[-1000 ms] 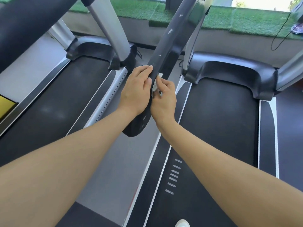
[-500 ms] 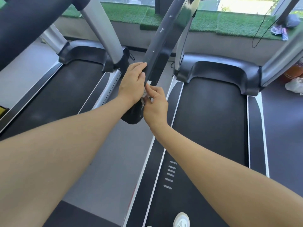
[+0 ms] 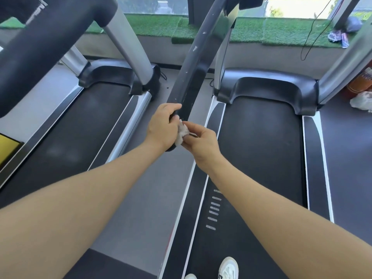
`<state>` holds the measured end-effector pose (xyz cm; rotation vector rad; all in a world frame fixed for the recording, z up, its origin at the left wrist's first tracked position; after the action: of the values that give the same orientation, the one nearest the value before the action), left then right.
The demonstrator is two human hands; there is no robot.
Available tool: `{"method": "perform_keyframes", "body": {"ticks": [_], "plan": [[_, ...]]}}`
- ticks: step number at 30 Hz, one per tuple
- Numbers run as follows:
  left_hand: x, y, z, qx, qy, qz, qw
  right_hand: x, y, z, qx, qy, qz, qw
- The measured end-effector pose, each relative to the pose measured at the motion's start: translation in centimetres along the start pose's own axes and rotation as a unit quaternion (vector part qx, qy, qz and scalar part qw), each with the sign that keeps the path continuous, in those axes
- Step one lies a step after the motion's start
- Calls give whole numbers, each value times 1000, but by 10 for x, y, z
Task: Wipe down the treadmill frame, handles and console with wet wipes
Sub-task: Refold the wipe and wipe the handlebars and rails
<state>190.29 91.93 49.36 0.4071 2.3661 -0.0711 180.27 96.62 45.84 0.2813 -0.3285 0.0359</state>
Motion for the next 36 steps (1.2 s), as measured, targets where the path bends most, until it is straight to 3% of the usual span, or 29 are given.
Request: {"method": "perform_keyframes", "body": {"ticks": [4,7,12,14,17,20,22,27,31,36], "plan": [[3,14,-13,-28,86,50,995,-19,4,17,-1,-148,10,989],[6,16,-16,-82,221,106,966,-29,6,23,6,-206,29,978],[11,14,-15,-105,280,45,953,-33,9,22,14,-184,37,982],[12,13,-15,-104,250,17,962,-34,8,19,11,-111,-1,994],[10,9,-13,-90,131,-35,987,-37,11,22,-66,132,-121,982],[9,7,-13,-74,88,-48,992,-25,14,27,-155,273,-83,946],[12,6,-16,-66,93,-31,993,-16,10,23,-162,313,-38,935],[10,1,-18,-87,125,0,988,-12,-3,11,-143,298,-51,942],[0,-5,-12,-59,85,22,994,-8,-15,11,-128,256,-57,956],[-17,-19,-1,6,-36,-30,999,-6,-41,-1,-64,147,-118,980]]}}
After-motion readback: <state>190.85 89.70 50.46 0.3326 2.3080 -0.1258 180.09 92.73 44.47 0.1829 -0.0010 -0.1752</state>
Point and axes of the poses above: each hand's wrist, its own y-axis away from the middle knuckle, its own x-axis out of the palm, z = x × y, the point moved 1 cm from there along -y, towards the middle knuckle, and after that the axes turned 12 degrees about z, right-handed, at the moved point
